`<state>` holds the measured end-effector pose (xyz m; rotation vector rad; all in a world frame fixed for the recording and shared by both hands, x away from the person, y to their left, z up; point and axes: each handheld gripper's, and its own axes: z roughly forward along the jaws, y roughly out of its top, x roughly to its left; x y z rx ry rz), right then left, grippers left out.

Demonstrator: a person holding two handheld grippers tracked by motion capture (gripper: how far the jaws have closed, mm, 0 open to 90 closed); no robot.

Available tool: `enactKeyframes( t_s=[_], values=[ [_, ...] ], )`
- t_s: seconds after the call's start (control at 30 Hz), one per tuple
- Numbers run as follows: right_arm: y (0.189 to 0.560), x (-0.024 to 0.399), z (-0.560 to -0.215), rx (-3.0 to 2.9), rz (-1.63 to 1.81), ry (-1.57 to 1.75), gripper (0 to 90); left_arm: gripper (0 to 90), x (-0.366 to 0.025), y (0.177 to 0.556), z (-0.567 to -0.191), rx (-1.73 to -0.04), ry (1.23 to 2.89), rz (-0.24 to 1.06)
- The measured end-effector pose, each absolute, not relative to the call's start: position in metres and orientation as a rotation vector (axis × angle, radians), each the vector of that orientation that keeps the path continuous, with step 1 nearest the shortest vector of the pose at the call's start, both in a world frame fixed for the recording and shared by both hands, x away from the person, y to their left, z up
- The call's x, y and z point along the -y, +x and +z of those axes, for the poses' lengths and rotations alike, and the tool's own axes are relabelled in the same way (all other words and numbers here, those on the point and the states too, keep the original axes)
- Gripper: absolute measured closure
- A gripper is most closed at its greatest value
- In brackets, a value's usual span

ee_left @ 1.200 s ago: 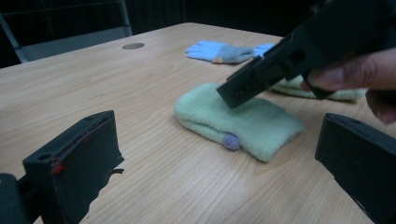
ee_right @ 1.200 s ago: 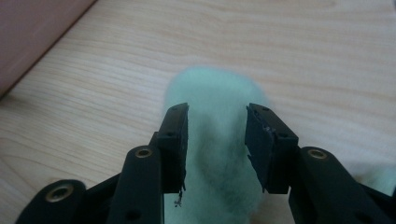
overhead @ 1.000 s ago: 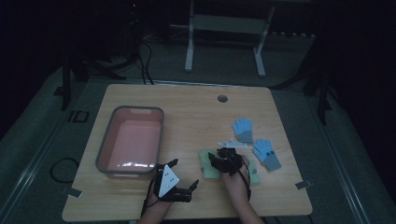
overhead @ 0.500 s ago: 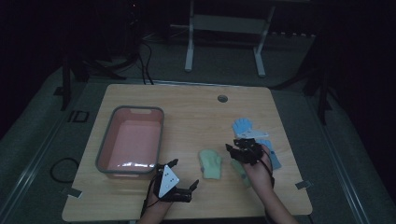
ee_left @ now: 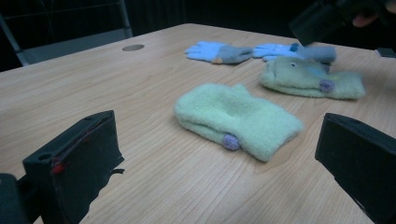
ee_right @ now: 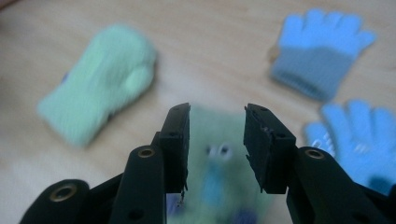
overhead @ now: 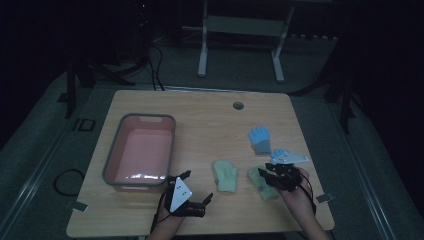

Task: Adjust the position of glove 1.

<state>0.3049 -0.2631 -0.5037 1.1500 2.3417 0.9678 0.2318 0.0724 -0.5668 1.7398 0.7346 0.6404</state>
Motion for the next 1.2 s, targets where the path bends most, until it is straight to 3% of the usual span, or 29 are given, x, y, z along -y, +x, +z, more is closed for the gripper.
enactKeyframes(
  t_s=[0.4, 0.6, 0.7, 1.2],
  values=[
    [0.296, 0.272, -0.54, -2.378, 0.908, 1.204, 60.0, 0.1, -0.072, 0.231, -0.567, -0.731, 1.745, 0.649],
    [0.292, 0.269, -0.545, -2.332, 0.897, 1.199, 77.4, 0.0, -0.071, 0.231, -0.567, -0.731, 1.745, 0.655],
    [0.289, 0.265, -0.541, -2.28, 0.867, 1.27, 86.1, 0.1, -0.071, 0.231, -0.567, -0.731, 1.746, 0.656],
    [0.284, 0.235, -0.491, -1.985, 0.916, 1.463, 87.1, 0.0, -0.071, 0.231, -0.567, -0.735, 1.741, 0.654]
  ],
)
